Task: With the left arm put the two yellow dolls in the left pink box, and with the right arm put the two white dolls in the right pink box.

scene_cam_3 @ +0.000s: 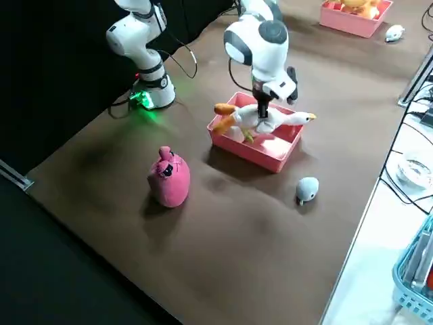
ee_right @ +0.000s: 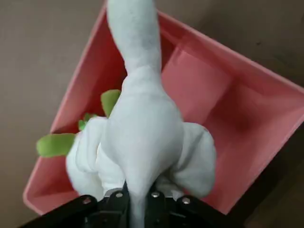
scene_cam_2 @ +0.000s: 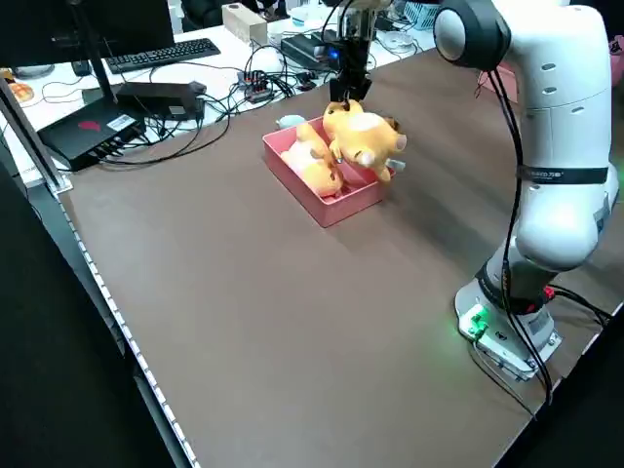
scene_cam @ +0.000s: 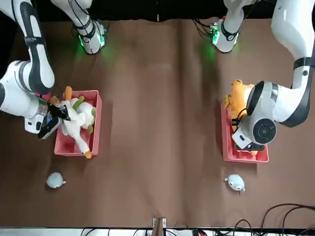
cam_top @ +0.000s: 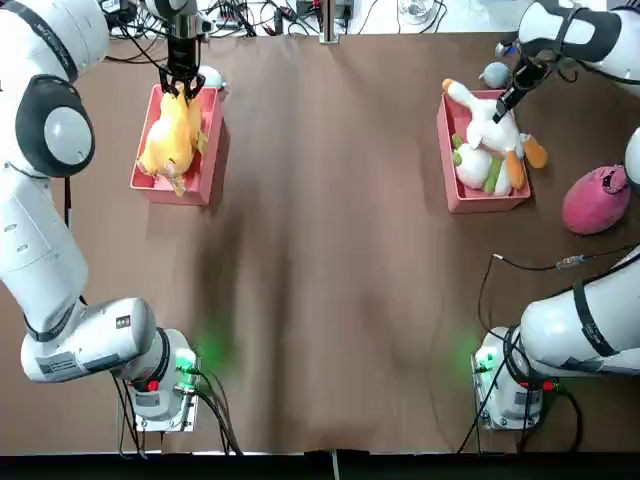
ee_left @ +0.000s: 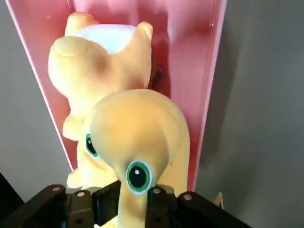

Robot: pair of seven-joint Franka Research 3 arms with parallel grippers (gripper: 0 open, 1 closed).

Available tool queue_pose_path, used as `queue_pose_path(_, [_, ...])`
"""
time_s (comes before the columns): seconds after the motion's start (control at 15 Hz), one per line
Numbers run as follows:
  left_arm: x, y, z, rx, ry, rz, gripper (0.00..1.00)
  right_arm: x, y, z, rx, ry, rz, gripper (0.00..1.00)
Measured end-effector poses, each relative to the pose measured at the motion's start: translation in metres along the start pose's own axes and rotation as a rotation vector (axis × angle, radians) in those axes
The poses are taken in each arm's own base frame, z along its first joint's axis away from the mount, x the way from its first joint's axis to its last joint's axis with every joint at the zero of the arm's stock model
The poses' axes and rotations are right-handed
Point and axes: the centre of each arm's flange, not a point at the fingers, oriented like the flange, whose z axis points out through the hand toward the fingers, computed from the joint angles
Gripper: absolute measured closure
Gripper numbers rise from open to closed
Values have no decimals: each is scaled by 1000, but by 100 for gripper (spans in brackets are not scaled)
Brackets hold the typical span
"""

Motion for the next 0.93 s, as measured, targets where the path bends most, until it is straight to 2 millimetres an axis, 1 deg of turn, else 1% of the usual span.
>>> queue_pose_path(0.2, [7, 5, 17, 2, -24, 1, 87, 1, 13, 41, 7, -18, 16, 90])
queue_pose_path(0.33, [13, 8, 28, -4, -33, 6, 88, 5, 15, 64, 14, -30, 13, 90])
queue_pose_path(0.4, [18, 8, 33, -10, -28, 4, 89, 9, 13, 71, 15, -33, 6, 90])
queue_pose_path(0.53, [27, 3, 47, -16, -31, -5, 89, 17, 9, 76, 9, -29, -9, 89])
queue_pose_path(0.6, [34, 2, 54, -26, -21, -8, 86, 19, 9, 80, 6, -26, -11, 83])
queue_pose_path(0.67, [36, 3, 54, -30, -13, -7, 85, 20, 10, 80, 5, -25, -10, 75])
queue_pose_path(0.8, [36, 5, 50, -32, 0, -10, 71, 26, 11, 71, -1, -15, -13, 57])
queue_pose_path(0.87, [36, 5, 47, -33, 7, -12, 63, 31, 11, 62, 2, -14, -17, 47])
queue_pose_path(0.93, [35, 3, 41, -34, 18, -15, 53, 36, 10, 47, 8, -16, -25, 37])
